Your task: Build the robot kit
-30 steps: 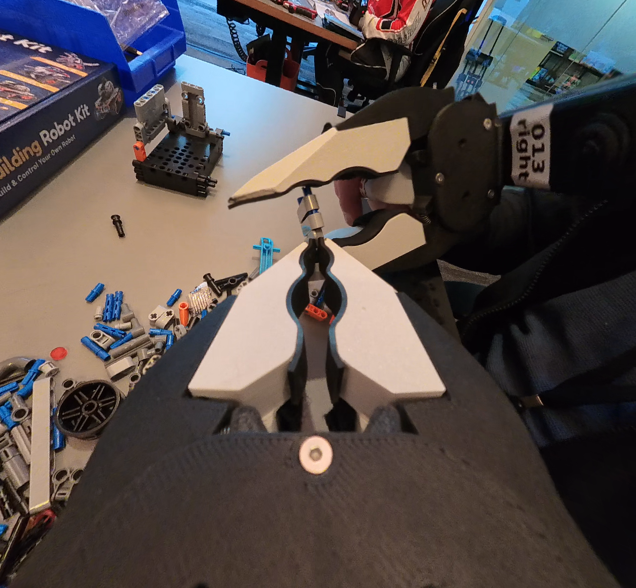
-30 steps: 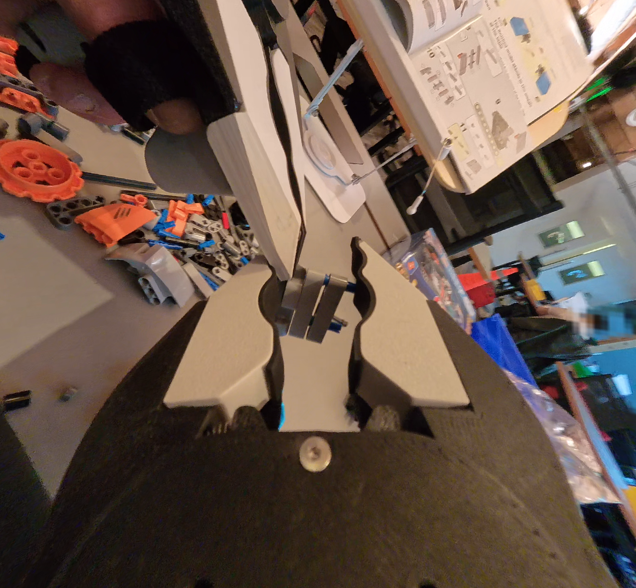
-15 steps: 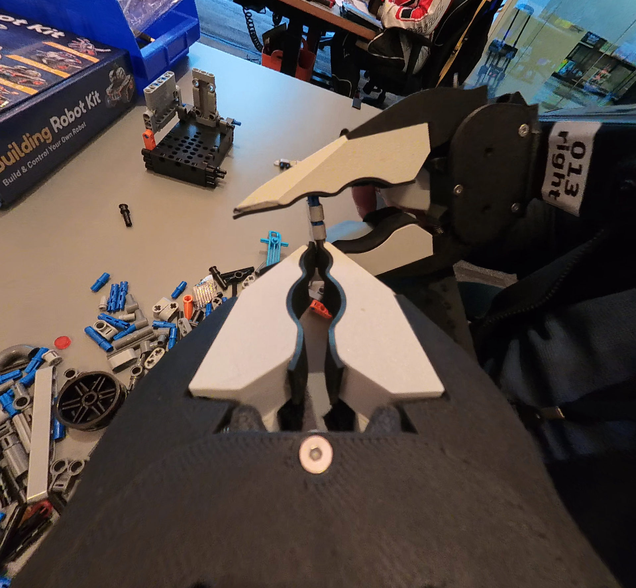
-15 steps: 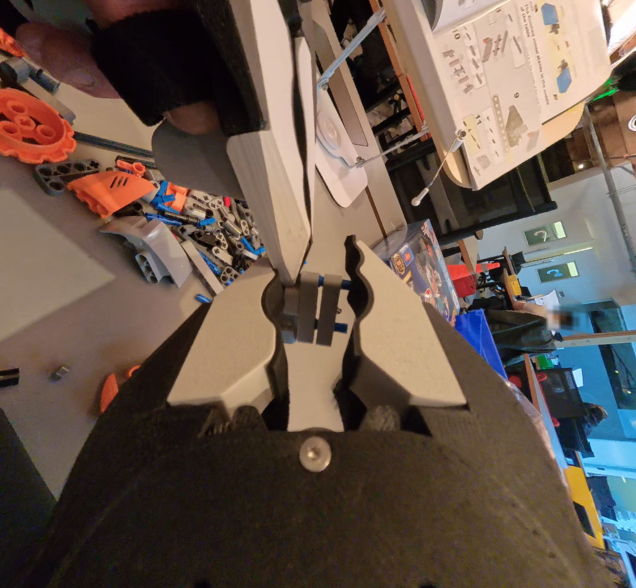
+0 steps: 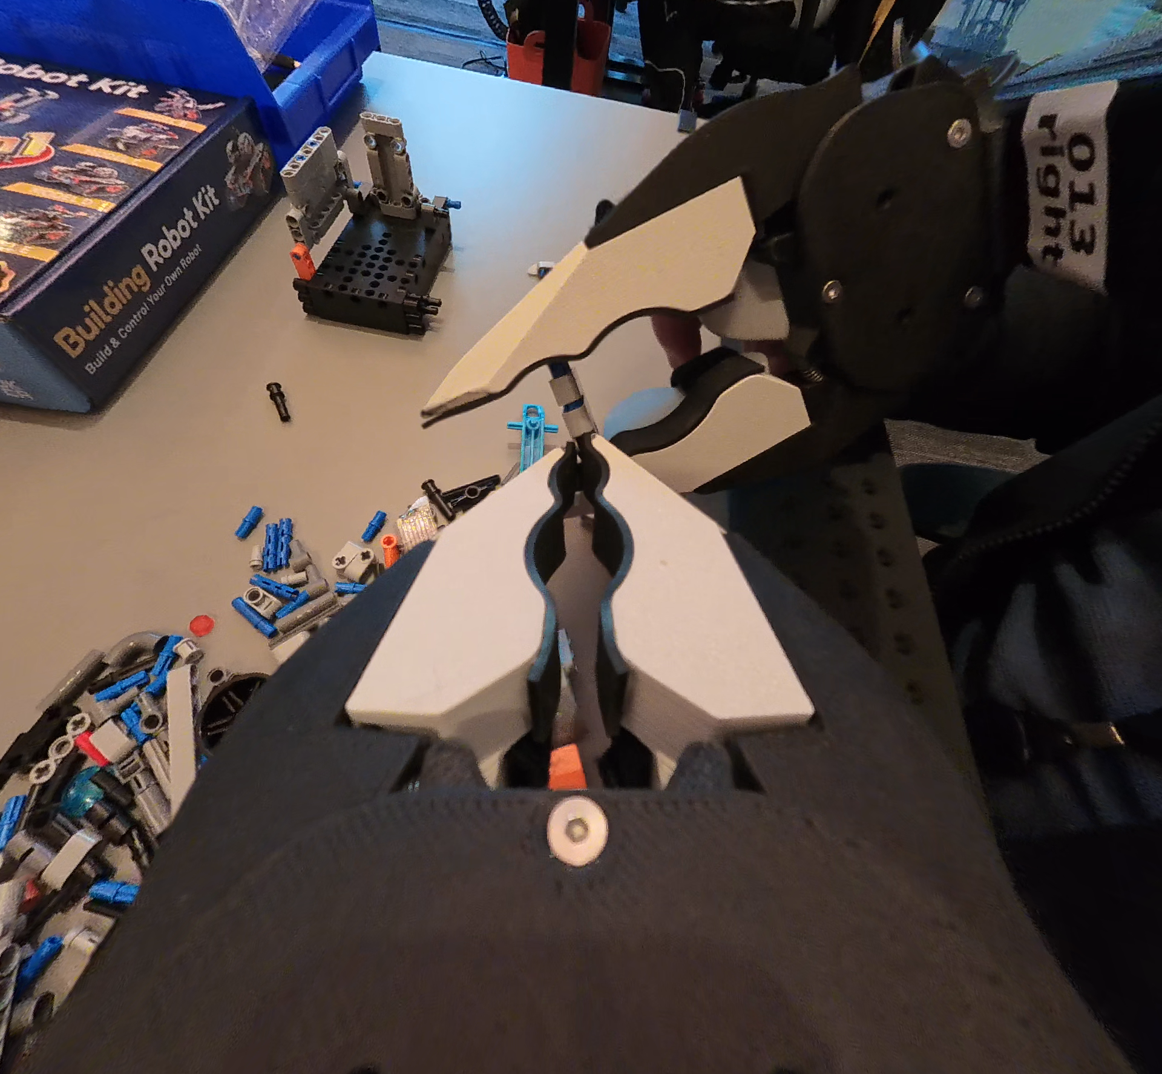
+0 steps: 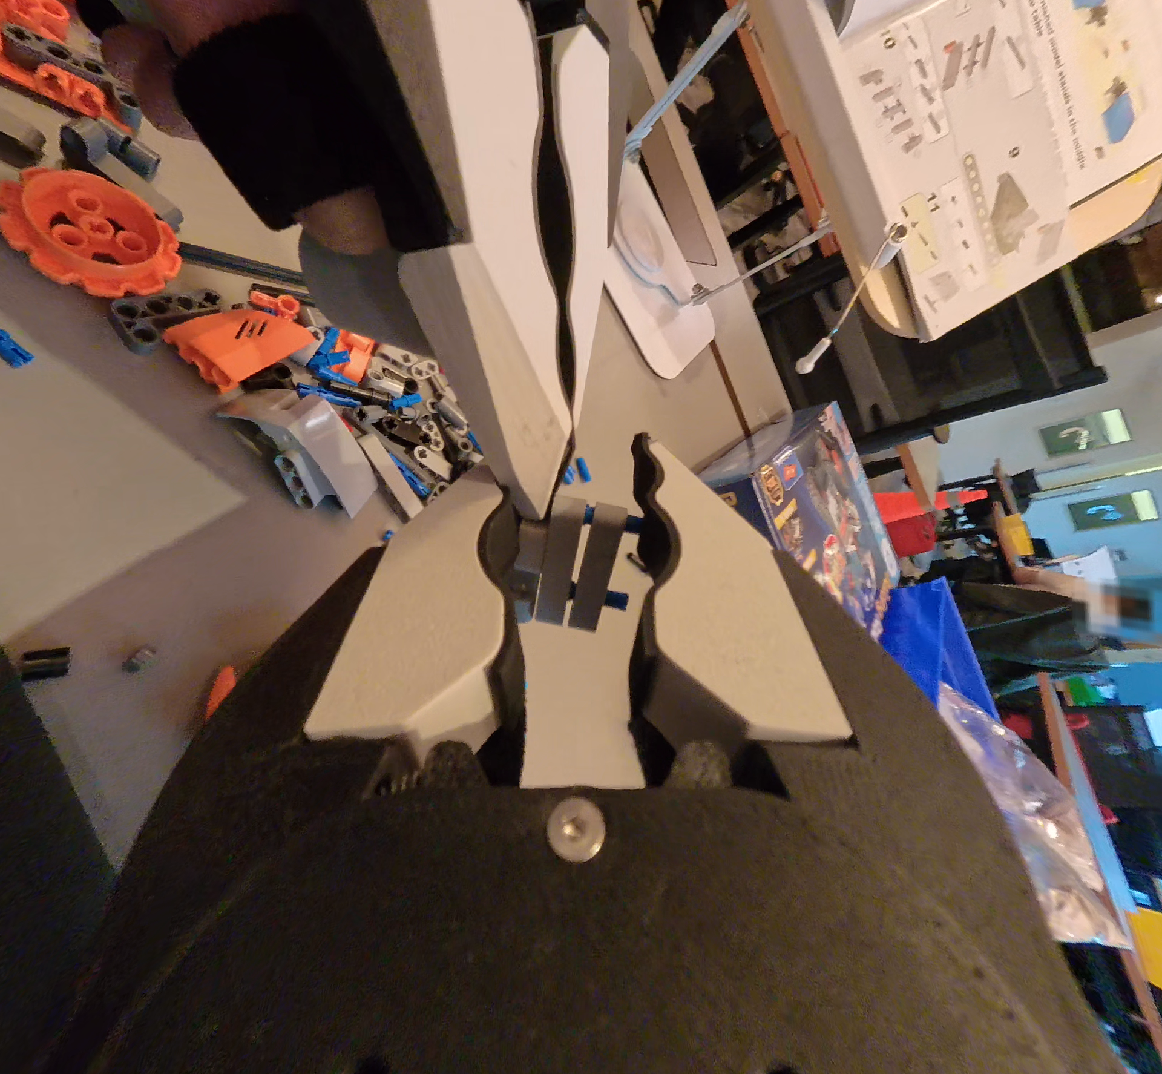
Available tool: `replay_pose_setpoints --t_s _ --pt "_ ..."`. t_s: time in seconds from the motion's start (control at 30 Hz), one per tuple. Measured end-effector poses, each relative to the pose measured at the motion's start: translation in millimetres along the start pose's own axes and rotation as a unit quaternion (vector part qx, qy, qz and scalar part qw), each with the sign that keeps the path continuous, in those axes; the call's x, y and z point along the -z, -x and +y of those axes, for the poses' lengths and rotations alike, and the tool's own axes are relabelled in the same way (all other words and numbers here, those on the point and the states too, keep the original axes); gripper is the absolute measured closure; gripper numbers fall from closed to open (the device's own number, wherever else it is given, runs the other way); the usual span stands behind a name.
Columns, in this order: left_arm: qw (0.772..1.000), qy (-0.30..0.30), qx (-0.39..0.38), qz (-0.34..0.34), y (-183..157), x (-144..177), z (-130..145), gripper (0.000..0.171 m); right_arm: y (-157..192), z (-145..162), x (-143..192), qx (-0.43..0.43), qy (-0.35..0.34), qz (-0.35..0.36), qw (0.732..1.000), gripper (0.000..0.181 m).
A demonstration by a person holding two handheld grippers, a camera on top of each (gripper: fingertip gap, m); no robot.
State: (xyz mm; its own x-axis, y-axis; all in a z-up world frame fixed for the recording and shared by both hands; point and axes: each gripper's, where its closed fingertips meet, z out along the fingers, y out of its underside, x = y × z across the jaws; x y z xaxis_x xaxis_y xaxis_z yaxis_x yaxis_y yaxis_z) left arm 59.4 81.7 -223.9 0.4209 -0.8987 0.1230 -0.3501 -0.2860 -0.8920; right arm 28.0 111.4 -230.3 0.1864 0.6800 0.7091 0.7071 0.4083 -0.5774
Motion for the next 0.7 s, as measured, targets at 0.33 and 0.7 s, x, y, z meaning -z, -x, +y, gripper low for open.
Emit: replay_pose_setpoints --t_s 0.33,0.7 --pt "0.999 0.009 -0.035 -0.038 3.0 -0.9 -0.8 0.171 -0.1 2.0 -1.9 0.015 0.025 0.021 0.999 0.149" --pt "0.998 0.033 -0.017 -0.057 9.4 -7.4 2.8 0.171 1.1 11.5 -8.0 0.05 0.064 0.024 0.996 0.15"
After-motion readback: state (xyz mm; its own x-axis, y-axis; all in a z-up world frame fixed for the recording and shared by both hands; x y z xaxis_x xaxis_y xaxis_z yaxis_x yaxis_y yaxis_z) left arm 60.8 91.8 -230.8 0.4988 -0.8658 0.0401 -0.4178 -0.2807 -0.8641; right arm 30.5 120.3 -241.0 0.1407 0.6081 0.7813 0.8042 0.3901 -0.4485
